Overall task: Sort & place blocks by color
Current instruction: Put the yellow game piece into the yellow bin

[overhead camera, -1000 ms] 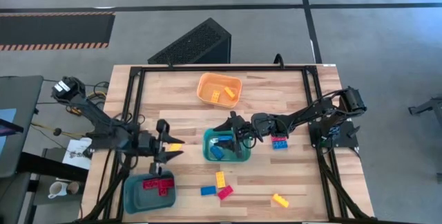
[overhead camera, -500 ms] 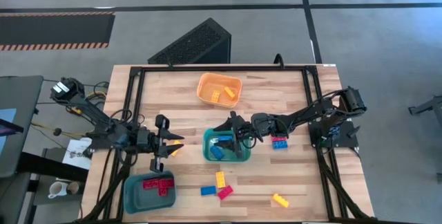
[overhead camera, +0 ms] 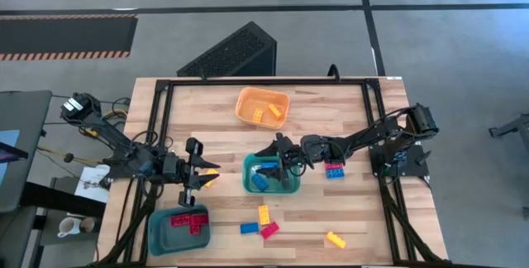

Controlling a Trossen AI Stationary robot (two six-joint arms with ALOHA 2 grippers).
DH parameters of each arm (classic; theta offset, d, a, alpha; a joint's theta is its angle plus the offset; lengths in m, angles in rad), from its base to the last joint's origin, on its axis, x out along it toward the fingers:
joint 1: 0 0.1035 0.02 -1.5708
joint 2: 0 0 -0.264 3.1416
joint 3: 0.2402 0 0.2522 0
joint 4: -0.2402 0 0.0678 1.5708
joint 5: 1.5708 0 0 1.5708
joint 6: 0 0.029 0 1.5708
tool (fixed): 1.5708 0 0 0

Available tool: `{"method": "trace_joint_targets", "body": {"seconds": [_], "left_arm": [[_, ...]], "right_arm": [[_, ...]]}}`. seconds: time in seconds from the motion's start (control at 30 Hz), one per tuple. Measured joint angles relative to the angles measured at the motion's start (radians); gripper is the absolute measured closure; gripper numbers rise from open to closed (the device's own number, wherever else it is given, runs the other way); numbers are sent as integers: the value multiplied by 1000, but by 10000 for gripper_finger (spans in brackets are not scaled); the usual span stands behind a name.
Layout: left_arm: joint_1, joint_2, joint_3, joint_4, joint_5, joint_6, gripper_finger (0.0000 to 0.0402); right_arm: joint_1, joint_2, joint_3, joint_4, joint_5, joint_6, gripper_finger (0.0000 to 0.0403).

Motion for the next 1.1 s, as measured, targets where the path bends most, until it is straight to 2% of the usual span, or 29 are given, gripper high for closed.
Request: {"method": "trace_joint_targets", "body": {"seconds": [0.27, 0.47, 0.6, 0.73, 0.97, 1.1], "left_arm": [[9, -16, -1, -38, -5, 14, 311], [50, -185, -69, -243, -41, -66, 311], [93, -319, -129, -233, 52, -75, 321], [131, -392, -163, -235, 107, -75, 336], [159, -384, -174, -237, 160, -79, 357], [164, -378, -174, -236, 149, -81, 371]], "right_arm": [[-14, 0, 0, 0, -5, 43, 85], [-3, -37, -1, -58, -9, 62, 85], [22, -77, -1, -100, 7, 66, 85], [48, -95, 0, -120, 70, 58, 85], [49, -99, -1, -140, 100, 58, 85], [49, -99, -1, -148, 100, 58, 85]]}}
